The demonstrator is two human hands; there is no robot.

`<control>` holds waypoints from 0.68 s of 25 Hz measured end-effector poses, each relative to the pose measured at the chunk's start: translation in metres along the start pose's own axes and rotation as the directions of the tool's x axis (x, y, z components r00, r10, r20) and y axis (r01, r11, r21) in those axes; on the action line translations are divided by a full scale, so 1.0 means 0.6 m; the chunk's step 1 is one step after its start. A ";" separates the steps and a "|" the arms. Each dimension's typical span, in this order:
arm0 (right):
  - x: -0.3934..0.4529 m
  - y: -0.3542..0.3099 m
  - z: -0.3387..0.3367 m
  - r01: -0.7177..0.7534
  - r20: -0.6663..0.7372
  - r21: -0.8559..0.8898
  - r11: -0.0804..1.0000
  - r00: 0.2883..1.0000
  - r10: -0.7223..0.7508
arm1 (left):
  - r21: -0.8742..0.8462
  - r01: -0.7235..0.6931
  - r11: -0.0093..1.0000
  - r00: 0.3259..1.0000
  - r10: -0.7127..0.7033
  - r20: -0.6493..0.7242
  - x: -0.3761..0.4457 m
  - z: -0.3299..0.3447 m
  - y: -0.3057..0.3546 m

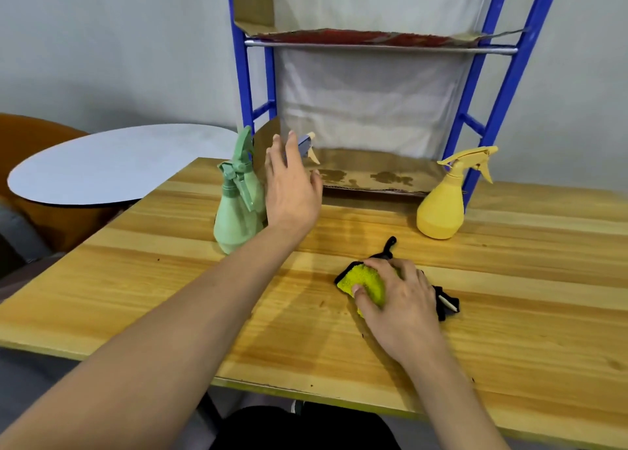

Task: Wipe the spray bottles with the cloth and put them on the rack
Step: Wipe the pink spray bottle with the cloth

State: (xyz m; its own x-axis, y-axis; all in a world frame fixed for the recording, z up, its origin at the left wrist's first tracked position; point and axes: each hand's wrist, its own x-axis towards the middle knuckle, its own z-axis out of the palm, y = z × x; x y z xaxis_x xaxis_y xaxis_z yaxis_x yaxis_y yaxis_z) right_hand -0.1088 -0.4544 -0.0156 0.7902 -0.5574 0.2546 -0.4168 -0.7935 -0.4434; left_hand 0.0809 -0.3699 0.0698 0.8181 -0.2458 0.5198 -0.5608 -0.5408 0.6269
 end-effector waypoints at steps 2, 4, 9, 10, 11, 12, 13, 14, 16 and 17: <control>0.000 0.000 0.002 -0.002 -0.015 0.004 1.000 1.000 0.002 | -0.017 0.066 0.998 0.998 -0.066 0.013 0.019 0.005 0.002; 0.000 0.001 0.003 -0.003 -0.017 0.005 1.000 1.000 0.003 | -0.064 0.121 0.991 0.993 -0.120 0.022 0.027 0.004 0.005; -0.001 0.002 0.004 -0.006 -0.029 0.006 1.000 1.000 0.006 | -0.083 0.065 0.994 0.998 -0.063 0.027 0.027 -0.002 0.006; -0.001 0.002 0.005 -0.006 -0.029 0.006 1.000 1.000 0.006 | -0.082 0.048 0.996 0.998 -0.044 0.042 0.023 -0.003 0.006; -0.001 0.002 0.006 -0.006 -0.031 0.011 1.000 0.999 0.006 | -0.086 0.039 0.995 0.998 -0.035 0.056 0.018 -0.006 0.008; -0.001 0.002 0.007 -0.005 -0.036 0.016 1.000 0.999 0.006 | -0.095 0.038 0.995 0.997 -0.032 0.065 0.013 -0.009 0.009; -0.001 0.002 0.009 -0.006 -0.045 0.023 1.000 0.999 0.007 | -0.103 0.038 0.994 0.997 -0.031 0.072 0.006 -0.013 0.009; -0.001 0.002 0.010 -0.008 -0.057 0.029 1.000 0.998 0.010 | -0.112 0.031 0.993 0.997 -0.023 0.078 -0.003 -0.019 0.009; -0.002 0.000 0.011 -0.025 -0.075 0.028 0.999 0.997 0.027 | -0.143 0.003 0.990 0.996 0.010 0.091 -0.024 -0.034 0.008; -0.004 -0.002 0.012 -0.043 -0.085 0.014 0.999 0.995 0.044 | -0.160 -0.016 0.987 0.994 0.032 0.100 -0.036 -0.042 0.009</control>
State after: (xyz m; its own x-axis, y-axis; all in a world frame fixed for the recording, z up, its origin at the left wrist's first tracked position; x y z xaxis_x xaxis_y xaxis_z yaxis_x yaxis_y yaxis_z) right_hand -0.1068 -0.4502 -0.0218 0.7301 -0.6104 0.3072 -0.4439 -0.7655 -0.4658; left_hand 0.0568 -0.3473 0.0769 0.8084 -0.3420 0.4790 -0.5866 -0.4014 0.7034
